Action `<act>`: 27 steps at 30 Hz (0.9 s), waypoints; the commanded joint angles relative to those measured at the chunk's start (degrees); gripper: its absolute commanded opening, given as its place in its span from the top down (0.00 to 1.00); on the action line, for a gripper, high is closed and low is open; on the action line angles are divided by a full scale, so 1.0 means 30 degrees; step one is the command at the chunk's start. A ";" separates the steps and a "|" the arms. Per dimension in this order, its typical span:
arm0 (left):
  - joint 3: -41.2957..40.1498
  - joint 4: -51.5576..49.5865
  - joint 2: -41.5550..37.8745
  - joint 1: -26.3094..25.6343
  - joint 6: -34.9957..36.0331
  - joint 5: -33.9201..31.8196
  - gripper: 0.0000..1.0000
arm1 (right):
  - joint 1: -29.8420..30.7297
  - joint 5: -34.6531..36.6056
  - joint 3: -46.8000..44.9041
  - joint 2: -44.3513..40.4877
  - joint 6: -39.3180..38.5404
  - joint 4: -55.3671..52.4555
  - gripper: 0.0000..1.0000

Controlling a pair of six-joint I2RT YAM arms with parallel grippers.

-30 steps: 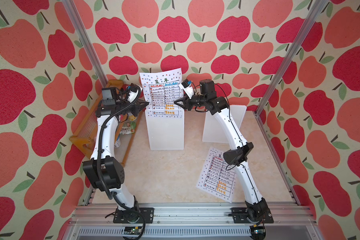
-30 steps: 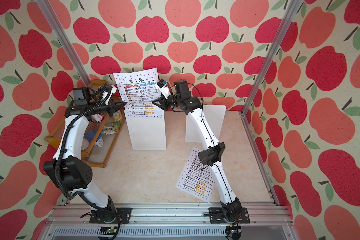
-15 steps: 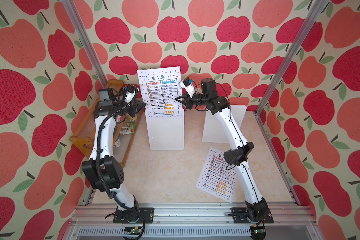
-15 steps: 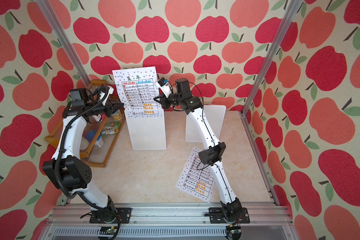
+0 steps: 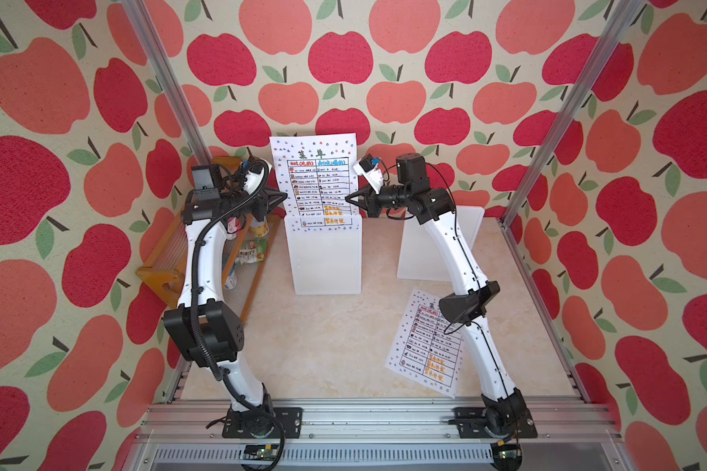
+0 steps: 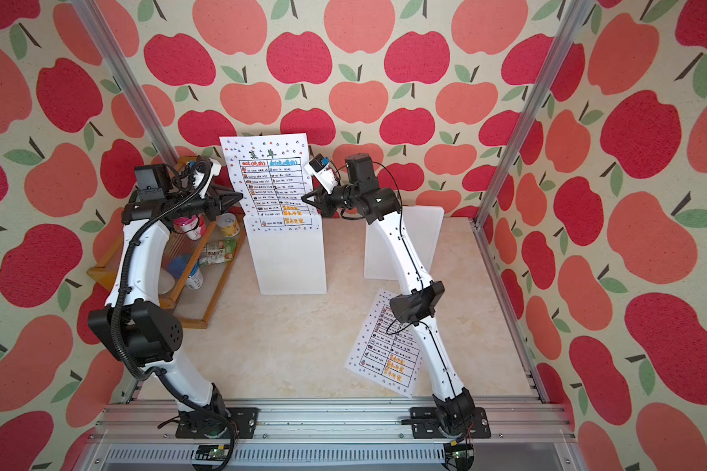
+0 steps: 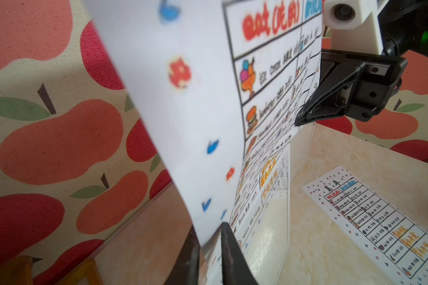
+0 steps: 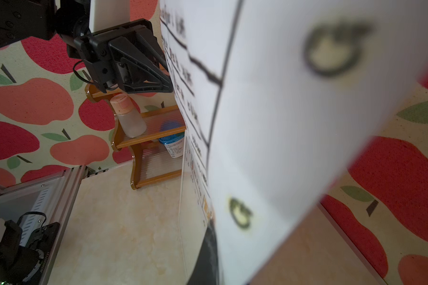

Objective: Insert the menus into the narrow rack
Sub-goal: Insert the menu into the narrow rack.

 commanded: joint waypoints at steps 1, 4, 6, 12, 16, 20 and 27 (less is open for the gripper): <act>0.0953 -0.0908 0.0541 -0.0131 0.0338 0.1016 0.82 | -0.0098 -0.0491 0.0614 0.0190 -0.0390 -0.1249 1.00; 0.0730 -0.1029 0.0553 -0.0246 0.0549 0.1120 0.85 | -0.0140 -0.0403 0.0932 0.0395 -0.0431 -0.1407 0.99; 0.0477 -0.1086 0.0537 -0.0305 0.0619 0.1109 0.87 | -0.0169 -0.0316 0.1037 0.0426 -0.0381 -0.1337 0.94; -0.0516 -0.0983 0.0304 -0.0431 0.0766 0.1255 0.89 | -0.0346 -0.0056 0.1010 0.0434 0.0078 -0.0357 0.68; -0.0729 -0.1114 0.0245 -0.0445 0.0966 0.1185 0.90 | -0.0332 0.0066 0.0998 0.0528 0.0485 0.0775 0.61; -0.0715 -0.1288 0.0279 -0.0416 0.1141 0.1021 0.90 | -0.0333 -0.0017 0.0942 0.0616 0.0999 0.2025 0.55; -0.0764 -0.1396 0.0219 -0.0284 0.1288 0.0931 0.90 | -0.0333 -0.0168 0.0902 0.0832 0.1923 0.4357 0.64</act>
